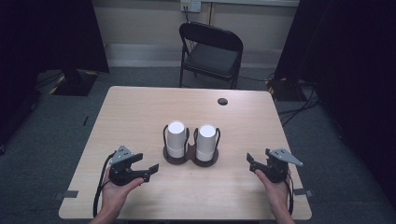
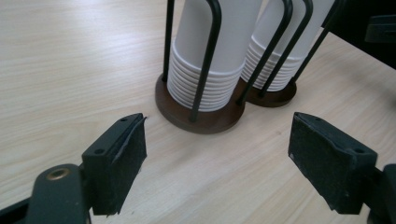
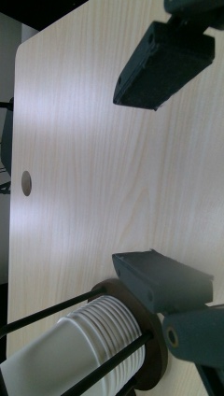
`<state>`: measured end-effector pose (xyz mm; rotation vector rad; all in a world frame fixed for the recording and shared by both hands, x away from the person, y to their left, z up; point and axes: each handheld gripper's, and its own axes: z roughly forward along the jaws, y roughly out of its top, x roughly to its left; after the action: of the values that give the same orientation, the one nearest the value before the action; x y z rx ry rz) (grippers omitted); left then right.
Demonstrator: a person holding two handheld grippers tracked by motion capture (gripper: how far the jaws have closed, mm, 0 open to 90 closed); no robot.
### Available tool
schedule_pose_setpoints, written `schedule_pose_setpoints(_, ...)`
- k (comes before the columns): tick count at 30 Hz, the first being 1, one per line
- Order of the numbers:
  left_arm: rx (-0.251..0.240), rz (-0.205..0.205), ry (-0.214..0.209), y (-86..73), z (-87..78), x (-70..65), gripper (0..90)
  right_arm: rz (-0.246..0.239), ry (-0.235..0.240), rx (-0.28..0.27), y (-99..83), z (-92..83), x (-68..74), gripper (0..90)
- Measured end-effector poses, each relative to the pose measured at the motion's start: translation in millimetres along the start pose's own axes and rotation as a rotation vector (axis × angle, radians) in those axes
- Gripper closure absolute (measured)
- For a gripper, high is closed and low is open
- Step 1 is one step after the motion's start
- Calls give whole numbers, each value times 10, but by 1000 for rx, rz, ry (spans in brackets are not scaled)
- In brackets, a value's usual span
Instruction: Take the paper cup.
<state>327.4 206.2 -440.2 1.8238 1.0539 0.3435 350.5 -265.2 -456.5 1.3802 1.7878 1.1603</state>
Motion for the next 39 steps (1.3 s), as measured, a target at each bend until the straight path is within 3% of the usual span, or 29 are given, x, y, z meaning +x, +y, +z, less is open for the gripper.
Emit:
schedule_pose_setpoints(5, -10, 0, -19, 9, 19, -3, 206, -10, 16, 16, -1, -9, 22, 198)
schedule_pose_setpoints(8, -33, -8, -26, 13, 17, 1, 307, -7, 36, 16, 0, -18, 45, 198)
schedule_pose_setpoints(13, -70, -4, -17, 1, 24, 4, 310, -27, 59, 38, 12, -27, 110, 198)
schedule_pose_setpoints(16, -66, -2, -39, -3, 27, 0, 353, -30, 81, 47, 19, -37, 159, 198)
schedule_pose_setpoints(21, -62, 42, -93, 13, 22, -38, 442, -53, 129, 39, 53, -82, 268, 198)
schedule_pose_setpoints(24, -61, 77, -88, 12, 10, -68, 476, -71, 155, 25, 63, -107, 341, 198)
schedule_pose_setpoints(27, -98, 105, -85, 12, 7, -80, 503, -80, 175, 24, 79, -123, 412, 198)
schedule_pose_setpoints(32, -131, 73, -91, 32, -24, -66, 493, -90, 203, 0, 156, -138, 486, 198)
schedule_pose_setpoints(35, -106, 76, -92, 46, -40, -66, 485, -95, 213, -14, 216, -143, 505, 198)
schedule_pose_setpoints(39, -75, 38, -129, 52, -43, -81, 438, -105, 236, -12, 305, -153, 525, 194)
